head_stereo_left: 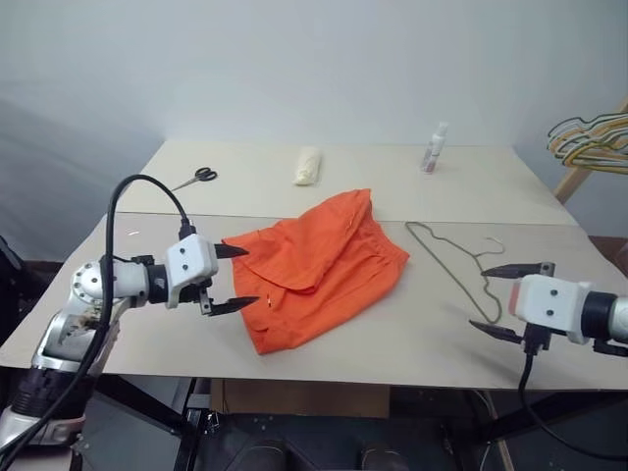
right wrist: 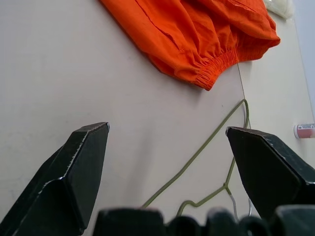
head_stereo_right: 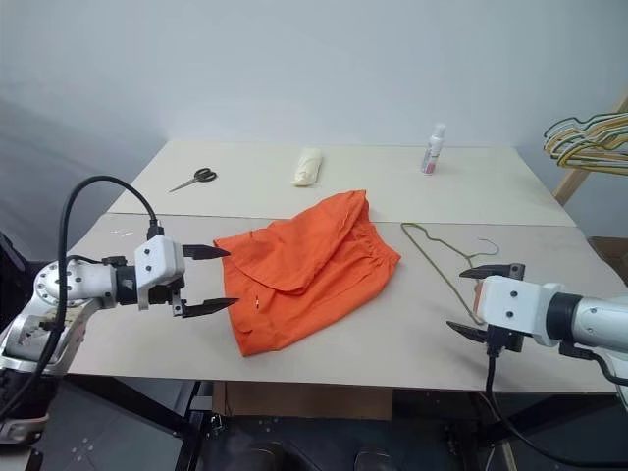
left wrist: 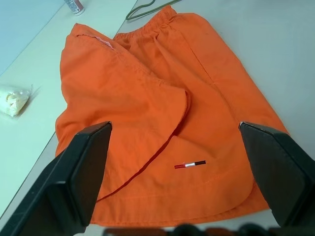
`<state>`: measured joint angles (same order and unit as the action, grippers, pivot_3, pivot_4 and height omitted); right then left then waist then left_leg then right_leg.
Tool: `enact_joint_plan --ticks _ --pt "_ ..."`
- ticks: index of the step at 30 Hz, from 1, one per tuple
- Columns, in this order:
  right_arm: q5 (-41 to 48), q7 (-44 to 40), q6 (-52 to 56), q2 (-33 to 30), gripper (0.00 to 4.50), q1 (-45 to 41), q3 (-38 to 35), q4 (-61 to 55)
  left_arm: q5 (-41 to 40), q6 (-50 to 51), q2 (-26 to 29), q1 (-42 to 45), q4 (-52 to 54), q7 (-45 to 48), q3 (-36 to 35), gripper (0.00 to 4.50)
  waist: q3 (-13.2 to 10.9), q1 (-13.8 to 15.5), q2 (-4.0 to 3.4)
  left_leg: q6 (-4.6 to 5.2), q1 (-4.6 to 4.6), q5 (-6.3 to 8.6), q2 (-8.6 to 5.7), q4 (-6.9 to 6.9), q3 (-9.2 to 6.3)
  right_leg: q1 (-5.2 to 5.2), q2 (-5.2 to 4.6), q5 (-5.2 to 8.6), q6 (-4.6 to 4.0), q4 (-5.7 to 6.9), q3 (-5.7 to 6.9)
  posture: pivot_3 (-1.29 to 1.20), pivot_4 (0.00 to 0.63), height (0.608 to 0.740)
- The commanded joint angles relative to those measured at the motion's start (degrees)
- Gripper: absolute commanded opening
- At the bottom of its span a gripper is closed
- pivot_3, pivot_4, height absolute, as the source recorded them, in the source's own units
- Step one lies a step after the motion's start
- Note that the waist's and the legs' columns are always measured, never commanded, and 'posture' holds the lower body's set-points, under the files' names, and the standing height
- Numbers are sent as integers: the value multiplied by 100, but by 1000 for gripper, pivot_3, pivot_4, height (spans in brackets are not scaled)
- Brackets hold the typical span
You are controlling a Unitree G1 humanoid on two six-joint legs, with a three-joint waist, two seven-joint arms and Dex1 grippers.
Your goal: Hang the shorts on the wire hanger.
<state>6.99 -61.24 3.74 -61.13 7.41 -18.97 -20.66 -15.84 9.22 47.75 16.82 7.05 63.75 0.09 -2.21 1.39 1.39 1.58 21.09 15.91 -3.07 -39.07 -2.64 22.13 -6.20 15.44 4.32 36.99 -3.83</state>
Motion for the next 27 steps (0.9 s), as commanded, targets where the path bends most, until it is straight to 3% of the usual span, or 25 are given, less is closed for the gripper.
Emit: enact_joint_plan --ticks 1,11,27 --pt "32 12 -70 -45 4423 -163 -20 1 -97 163 103 -12 190 -45 -196 4500 0 1 0 0 0 0 0 0 0 0 0 0 0 0 0 50 0 740" --pt "34 18 -61 -51 4423 -320 135 4 -165 392 199 -325 509 -87 -350 4500 0 11 0 0 0 0 0 0 -1 1 -1 0 0 1 0 73 0 740" --pt "-55 185 -20 76 4423 -378 469 -92 -200 929 180 -659 1231 -7 -23 4500 0 105 0 0 0 0 0 0 -1 0 0 0 0 0 0 92 0 740"
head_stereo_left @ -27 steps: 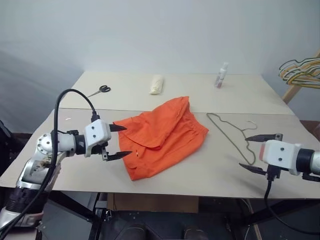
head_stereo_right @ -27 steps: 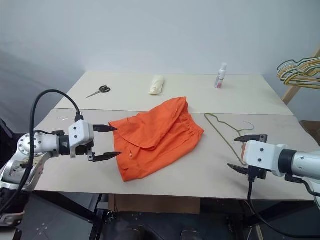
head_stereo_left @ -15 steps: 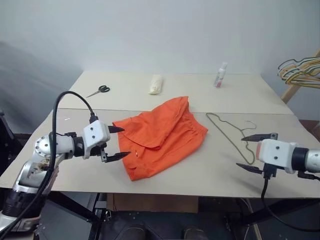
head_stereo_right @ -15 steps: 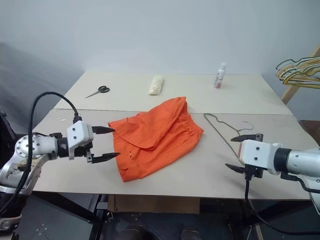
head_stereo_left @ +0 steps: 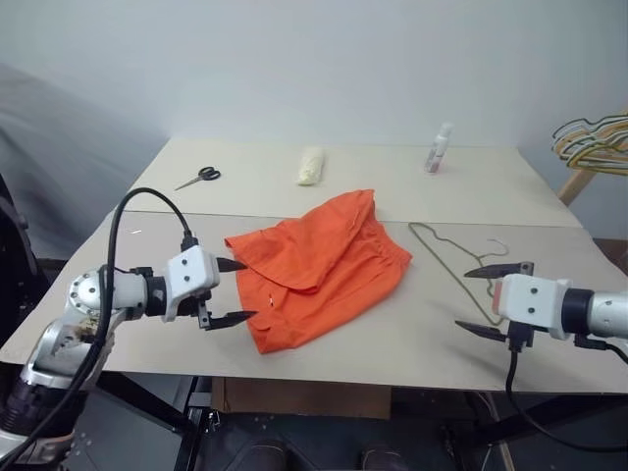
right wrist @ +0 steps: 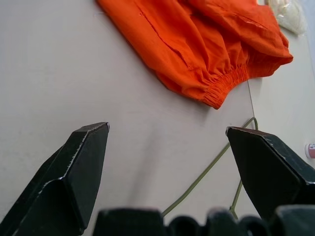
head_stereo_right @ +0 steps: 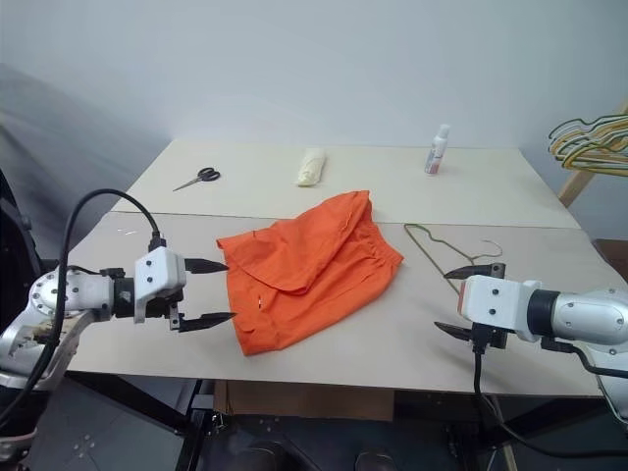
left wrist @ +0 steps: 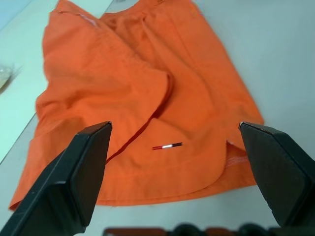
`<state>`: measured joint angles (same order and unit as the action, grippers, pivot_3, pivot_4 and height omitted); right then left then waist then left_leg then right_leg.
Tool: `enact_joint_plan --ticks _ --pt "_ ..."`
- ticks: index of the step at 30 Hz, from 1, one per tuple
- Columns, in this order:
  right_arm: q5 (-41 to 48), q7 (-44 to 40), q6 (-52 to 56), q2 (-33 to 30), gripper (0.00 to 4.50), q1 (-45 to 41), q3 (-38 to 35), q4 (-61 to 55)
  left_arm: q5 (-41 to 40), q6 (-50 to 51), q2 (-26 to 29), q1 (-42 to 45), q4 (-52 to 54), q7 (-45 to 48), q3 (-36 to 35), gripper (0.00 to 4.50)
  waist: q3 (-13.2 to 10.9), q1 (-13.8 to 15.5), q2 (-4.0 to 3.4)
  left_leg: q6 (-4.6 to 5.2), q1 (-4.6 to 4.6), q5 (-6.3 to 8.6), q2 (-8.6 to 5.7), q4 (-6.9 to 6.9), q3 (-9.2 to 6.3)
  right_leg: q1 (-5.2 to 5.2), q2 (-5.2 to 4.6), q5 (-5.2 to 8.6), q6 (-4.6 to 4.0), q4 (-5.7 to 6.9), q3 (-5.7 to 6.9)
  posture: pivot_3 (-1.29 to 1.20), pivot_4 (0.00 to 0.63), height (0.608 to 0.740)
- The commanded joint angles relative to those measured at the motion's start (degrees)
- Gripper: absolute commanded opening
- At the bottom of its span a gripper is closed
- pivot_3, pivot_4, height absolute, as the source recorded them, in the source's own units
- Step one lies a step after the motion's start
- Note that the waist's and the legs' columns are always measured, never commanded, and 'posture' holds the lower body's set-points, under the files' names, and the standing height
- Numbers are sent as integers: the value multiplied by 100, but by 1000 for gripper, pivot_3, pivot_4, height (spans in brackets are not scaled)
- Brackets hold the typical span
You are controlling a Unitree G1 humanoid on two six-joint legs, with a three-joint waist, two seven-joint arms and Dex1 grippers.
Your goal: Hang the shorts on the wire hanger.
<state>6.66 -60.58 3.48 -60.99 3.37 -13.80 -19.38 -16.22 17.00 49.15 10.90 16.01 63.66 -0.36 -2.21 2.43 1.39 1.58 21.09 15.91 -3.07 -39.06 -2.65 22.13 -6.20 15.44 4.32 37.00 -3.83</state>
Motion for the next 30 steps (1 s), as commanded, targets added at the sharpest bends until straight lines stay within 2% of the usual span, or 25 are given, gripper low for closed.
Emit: enact_joint_plan --ticks 1,8,14,21,28,30 --pt "-30 150 24 94 4423 69 -40 -273 -156 208 42 -99 380 3 49 4500 0 4 0 0 0 0 0 0 0 0 0 0 0 0 0 92 0 740" --pt "-71 275 120 215 4423 120 2 -420 -180 512 -109 -130 488 -113 307 4500 0 5 0 0 0 0 -1 0 -1 -1 0 0 0 0 0 91 0 740" --pt "-80 373 242 233 4423 81 12 -505 128 563 -345 -250 529 -397 755 4500 0 -6 0 0 -1 0 -1 0 0 -1 0 0 0 0 0 59 0 740" --pt "-172 526 277 284 4423 217 12 -582 389 895 -434 24 342 -586 1157 4500 0 -11 1 0 0 0 -1 0 0 -2 0 0 0 -1 -1 40 0 740" --pt "-182 610 374 368 4423 205 29 -696 1286 53 -494 185 -286 -696 1744 4500 1 -31 0 0 0 0 -3 0 1 -1 1 0 0 -2 -1 33 0 740" --pt "-179 616 382 361 4423 209 21 -706 1329 -38 -593 233 -432 -697 1792 4500 1 -23 0 0 -1 0 -3 0 1 -2 1 0 0 -1 -1 30 0 740"
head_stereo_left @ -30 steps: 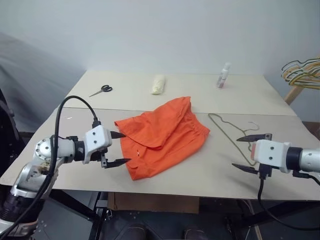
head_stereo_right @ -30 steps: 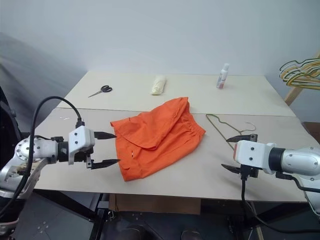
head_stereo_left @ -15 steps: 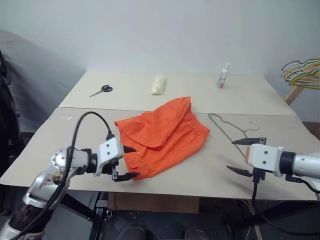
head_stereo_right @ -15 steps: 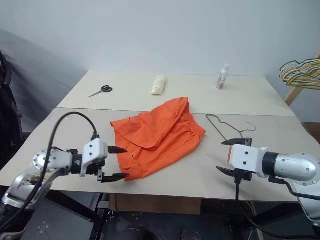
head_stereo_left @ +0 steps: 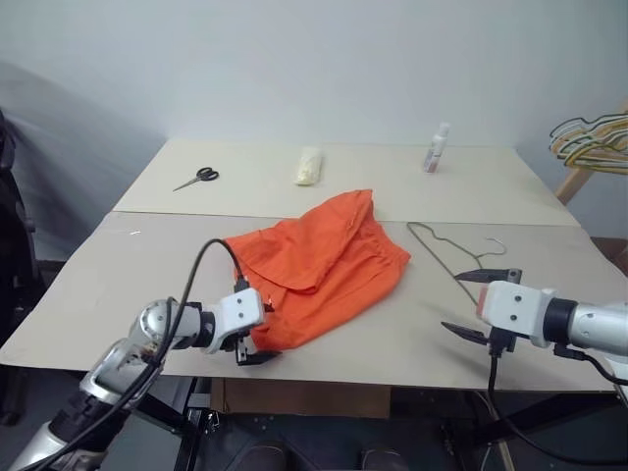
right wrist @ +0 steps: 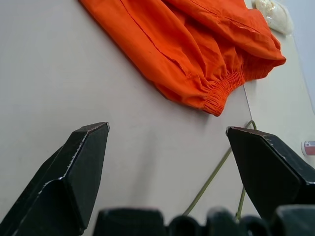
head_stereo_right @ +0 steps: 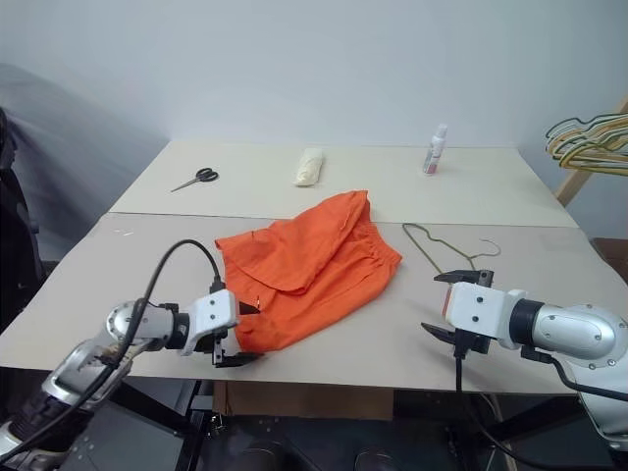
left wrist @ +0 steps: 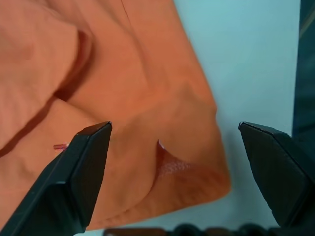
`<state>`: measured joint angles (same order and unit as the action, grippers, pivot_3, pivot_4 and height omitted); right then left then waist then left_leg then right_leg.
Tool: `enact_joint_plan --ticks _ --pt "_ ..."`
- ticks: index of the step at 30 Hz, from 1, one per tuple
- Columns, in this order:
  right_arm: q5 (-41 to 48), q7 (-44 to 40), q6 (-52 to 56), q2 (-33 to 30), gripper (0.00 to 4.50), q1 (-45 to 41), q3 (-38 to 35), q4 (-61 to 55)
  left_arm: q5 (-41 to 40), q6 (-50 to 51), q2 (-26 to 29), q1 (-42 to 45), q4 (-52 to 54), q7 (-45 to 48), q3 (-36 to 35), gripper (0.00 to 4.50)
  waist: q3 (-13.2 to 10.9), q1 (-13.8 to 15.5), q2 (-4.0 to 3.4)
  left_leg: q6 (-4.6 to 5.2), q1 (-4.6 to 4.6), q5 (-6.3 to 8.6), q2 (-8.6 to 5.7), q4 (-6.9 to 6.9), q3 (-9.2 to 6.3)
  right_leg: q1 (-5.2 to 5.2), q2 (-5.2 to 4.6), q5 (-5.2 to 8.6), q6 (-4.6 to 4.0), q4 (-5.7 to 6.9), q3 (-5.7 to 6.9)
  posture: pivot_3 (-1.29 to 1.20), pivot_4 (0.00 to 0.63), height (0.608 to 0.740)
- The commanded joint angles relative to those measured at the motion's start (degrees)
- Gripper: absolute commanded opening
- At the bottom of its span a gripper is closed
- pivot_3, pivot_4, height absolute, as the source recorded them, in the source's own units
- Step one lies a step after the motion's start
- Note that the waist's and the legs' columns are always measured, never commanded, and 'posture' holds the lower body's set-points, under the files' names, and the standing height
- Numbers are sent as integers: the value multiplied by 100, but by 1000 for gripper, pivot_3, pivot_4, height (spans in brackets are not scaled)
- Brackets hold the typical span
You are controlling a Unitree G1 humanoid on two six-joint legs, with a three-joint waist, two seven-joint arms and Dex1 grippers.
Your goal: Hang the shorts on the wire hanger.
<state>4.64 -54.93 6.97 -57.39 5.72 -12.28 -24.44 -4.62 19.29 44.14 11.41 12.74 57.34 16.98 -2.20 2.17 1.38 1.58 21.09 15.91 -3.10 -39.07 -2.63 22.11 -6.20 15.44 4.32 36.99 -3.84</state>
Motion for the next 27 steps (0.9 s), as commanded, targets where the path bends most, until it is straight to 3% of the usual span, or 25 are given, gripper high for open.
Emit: enact_joint_plan --ticks 1,2,6,17,27 --pt "24 52 35 -3 4423 -25 -137 -203 199 -304 -151 210 -185 -80 75 4500 0 3 0 0 0 0 0 0 0 0 0 0 0 0 0 30 0 740" --pt "27 52 42 -5 4423 -26 -140 -208 223 -326 -194 232 -249 -87 86 4500 0 3 0 0 1 0 0 0 -1 0 0 0 0 0 0 30 0 740" --pt "31 39 58 -23 4500 -56 -136 -213 340 -462 -302 330 -539 5 197 3623 1 6 0 0 1 0 0 -1 -1 1 0 0 0 0 1 27 0 740" --pt "-161 91 -19 -13 4500 -384 189 4 348 -576 -370 368 -700 62 68 27 7 -11 2 0 0 0 0 -1 0 0 0 0 0 1 0 27 0 740" --pt "-2897 1907 -1770 714 4500 -2147 2230 2430 -38 -653 372 -49 -107 214 -875 27 13 -160 11 -2 0 -1 1 2 3 11 2 0 -1 3 -2 60 0 740"
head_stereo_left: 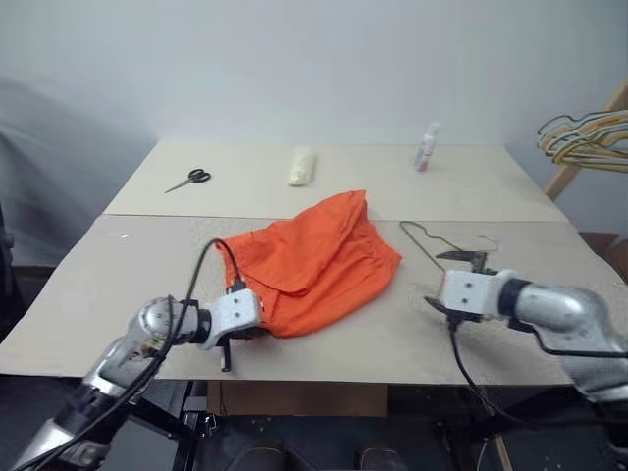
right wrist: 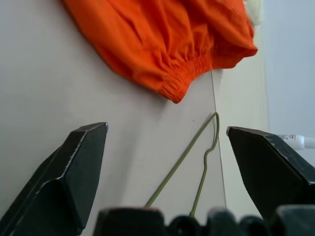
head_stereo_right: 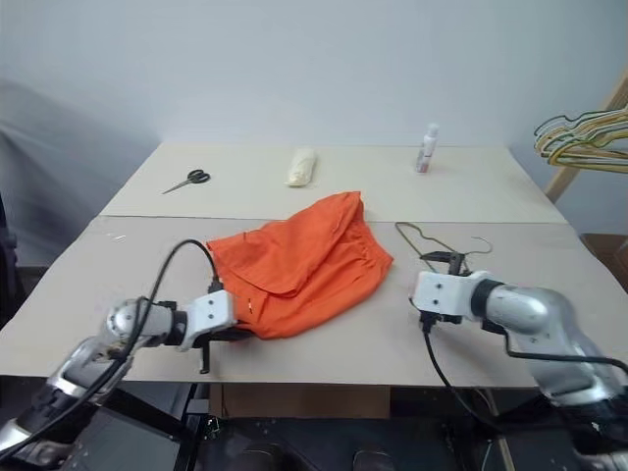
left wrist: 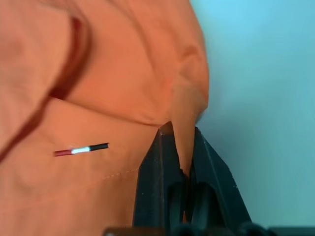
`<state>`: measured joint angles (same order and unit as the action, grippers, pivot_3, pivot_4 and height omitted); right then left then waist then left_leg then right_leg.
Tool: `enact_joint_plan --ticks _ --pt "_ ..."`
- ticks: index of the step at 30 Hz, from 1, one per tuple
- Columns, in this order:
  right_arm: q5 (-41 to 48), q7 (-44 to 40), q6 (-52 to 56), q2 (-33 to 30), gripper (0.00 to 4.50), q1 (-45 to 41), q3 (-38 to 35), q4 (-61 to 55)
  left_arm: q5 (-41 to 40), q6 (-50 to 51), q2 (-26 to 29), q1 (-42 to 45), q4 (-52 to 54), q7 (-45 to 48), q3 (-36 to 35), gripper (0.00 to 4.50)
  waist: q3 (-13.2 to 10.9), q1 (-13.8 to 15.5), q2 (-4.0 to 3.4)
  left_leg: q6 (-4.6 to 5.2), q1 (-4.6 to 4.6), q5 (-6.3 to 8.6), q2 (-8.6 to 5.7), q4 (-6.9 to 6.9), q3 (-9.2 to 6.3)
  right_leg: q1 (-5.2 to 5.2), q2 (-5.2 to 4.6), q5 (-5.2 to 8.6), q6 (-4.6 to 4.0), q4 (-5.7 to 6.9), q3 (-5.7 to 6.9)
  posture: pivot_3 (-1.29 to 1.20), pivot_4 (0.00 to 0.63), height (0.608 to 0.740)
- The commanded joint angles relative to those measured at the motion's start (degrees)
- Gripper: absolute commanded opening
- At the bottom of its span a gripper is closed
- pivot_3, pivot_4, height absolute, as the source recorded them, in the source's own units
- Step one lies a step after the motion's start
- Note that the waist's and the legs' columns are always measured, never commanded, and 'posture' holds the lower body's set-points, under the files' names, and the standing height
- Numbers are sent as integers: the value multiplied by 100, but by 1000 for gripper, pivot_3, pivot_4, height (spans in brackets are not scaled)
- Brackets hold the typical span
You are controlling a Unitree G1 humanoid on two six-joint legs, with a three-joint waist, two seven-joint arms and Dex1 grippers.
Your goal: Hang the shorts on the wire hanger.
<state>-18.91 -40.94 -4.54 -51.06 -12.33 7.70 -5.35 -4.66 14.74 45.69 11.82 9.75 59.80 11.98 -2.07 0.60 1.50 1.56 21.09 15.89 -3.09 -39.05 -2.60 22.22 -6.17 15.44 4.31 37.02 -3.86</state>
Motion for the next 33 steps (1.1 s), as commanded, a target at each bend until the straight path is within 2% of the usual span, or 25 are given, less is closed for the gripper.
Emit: enact_joint_plan --ticks 1,6,10,12,17,21,30,31,33 --pt "-747 692 -866 125 4500 -487 390 821 -29 -227 295 -155 194 -64 -488 27 0 -1 -2 -3 0 -2 -1 2 0 3 0 0 0 0 0 76 0 740" --pt "-1316 1328 -1842 419 4500 -1094 927 1748 -229 -333 471 -465 213 -48 -971 27 0 4 -2 -6 -1 -4 -2 4 -2 1 0 0 -2 2 0 103 0 740" --pt "-1445 1405 -2424 714 4500 -1599 1231 2207 -223 -376 485 -537 216 -99 -1109 27 0 -1 -2 -11 -3 -6 -2 6 -4 3 1 0 -3 6 0 114 0 740" --pt "-1456 1399 -2570 862 4500 -1793 1346 2439 -251 -368 456 -539 242 -122 -1146 27 0 4 -2 -11 -3 -7 -4 6 -5 2 1 0 -3 5 0 118 0 740" --pt "-2122 1954 -2858 1162 4500 -2413 1773 3478 -254 -345 459 -556 291 -152 -1177 27 0 16 -1 -15 -3 -9 -6 6 -8 2 1 0 -3 6 1 146 0 740" --pt "-1929 1878 -3120 1205 3613 -2537 1805 3835 -235 -348 457 -603 323 -214 -1221 0 0 27 -1 -19 -2 -11 -8 7 -14 4 1 1 -4 6 4 156 0 740" --pt "-1942 1779 -3364 1276 227 -2605 1870 4190 -205 -451 475 -621 227 -264 -1254 0 0 9 -1 -20 -6 -12 -6 10 -13 3 3 1 -6 9 3 158 0 740" --pt "-1933 1766 -3380 1285 31 -2627 1869 4220 -194 -472 479 -611 202 -266 -1250 0 0 10 -1 -20 -6 -12 -6 10 -14 3 3 1 -6 9 3 158 0 740" --pt "-1911 1735 -3413 1289 31 -2645 1862 4230 -197 -504 478 -592 161 -267 -1248 0 0 11 -1 -20 -6 -12 -6 10 -14 2 3 1 -7 9 3 154 0 740"
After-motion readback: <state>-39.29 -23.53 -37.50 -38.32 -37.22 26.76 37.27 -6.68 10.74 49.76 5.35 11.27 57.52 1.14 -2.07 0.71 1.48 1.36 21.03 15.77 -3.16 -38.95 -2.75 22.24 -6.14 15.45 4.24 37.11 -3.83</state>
